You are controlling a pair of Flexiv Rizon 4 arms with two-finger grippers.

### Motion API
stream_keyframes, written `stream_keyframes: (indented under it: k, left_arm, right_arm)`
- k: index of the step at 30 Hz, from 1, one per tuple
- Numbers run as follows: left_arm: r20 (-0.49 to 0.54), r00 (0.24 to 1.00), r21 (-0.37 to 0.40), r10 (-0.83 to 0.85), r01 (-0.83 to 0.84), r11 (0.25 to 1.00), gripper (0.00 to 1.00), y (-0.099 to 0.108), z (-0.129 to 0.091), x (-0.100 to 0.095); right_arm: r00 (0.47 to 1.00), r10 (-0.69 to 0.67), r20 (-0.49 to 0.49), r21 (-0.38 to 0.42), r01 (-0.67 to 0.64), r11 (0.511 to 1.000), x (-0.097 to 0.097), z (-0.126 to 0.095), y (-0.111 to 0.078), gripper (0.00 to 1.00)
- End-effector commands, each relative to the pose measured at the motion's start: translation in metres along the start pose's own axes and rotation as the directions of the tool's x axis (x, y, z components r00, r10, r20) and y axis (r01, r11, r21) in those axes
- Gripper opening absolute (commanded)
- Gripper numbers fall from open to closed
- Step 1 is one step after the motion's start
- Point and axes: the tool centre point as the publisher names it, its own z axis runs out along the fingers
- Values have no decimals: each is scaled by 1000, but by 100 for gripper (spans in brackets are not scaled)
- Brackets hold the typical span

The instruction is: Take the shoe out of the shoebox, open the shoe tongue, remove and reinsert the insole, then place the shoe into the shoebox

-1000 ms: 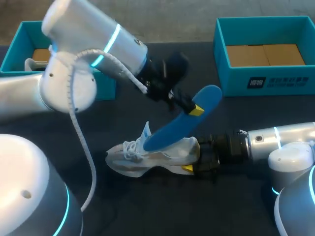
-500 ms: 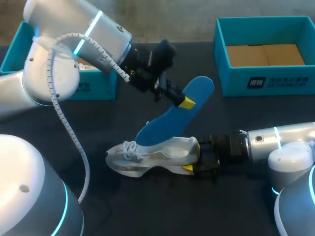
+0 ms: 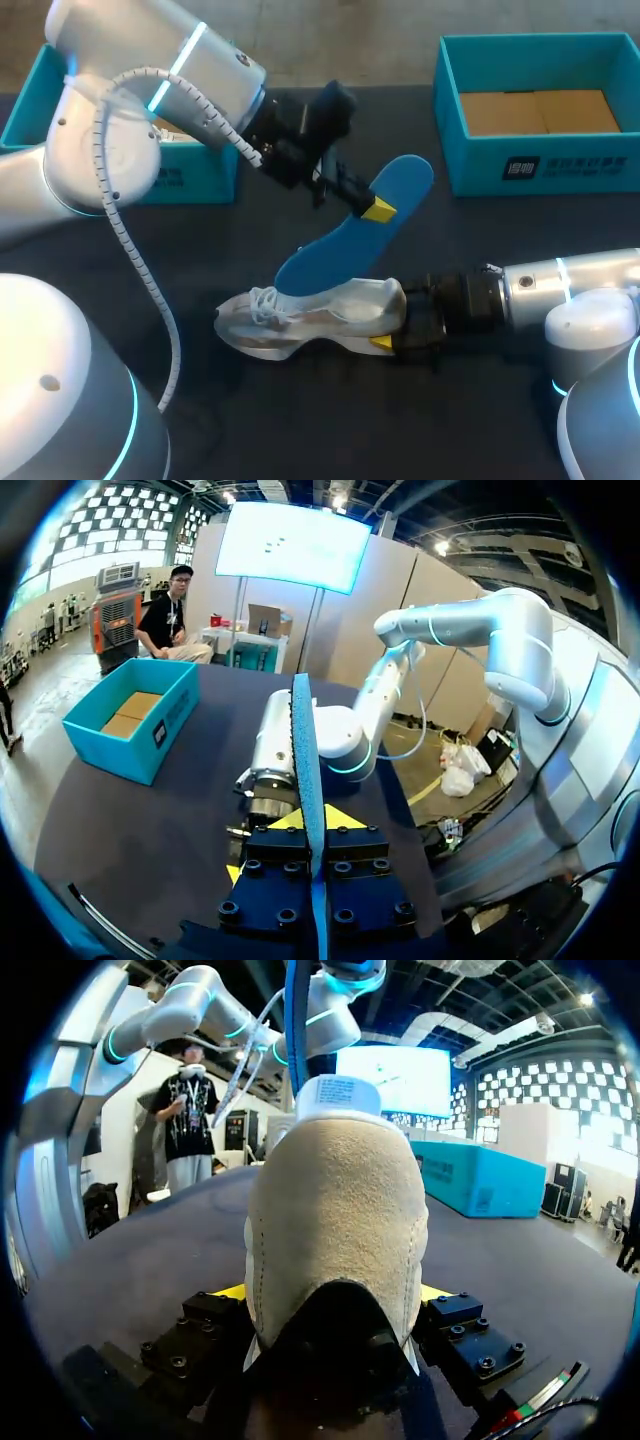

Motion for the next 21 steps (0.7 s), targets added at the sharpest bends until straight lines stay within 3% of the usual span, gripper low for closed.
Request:
stream_keyframes:
  k: [1,5,10,12,15,21]
  left_arm:
    - [-2,1000,44,23,-23,999,0,-5,-10,4]
    - [-14,1000,145,9,-7,989,0,-17,-28,6]
    - [-14,1000,266,20,-16,964,0,-42,-51,23]
    - [-14,1000,288,19,-14,958,0,-52,-56,31]
    - [-103,994,277,-22,50,960,0,-65,-60,37]
    - [-103,994,277,-22,50,960,0,-65,-60,37]
  right_arm:
    - [1000,1,-1,7,-1,1000,2,1,1,0]
    - [1000,1,-1,7,-1,1000,2,1,1,0]
    - [1000,1,-1,7,-1,1000,2,1,1,0]
    - [1000,1,-1,7,-1,1000,2,1,1,0]
    - [1000,1,-1,7,-1,1000,2,1,1,0]
    - [1000,1,-1,7,-1,1000,2,1,1,0]
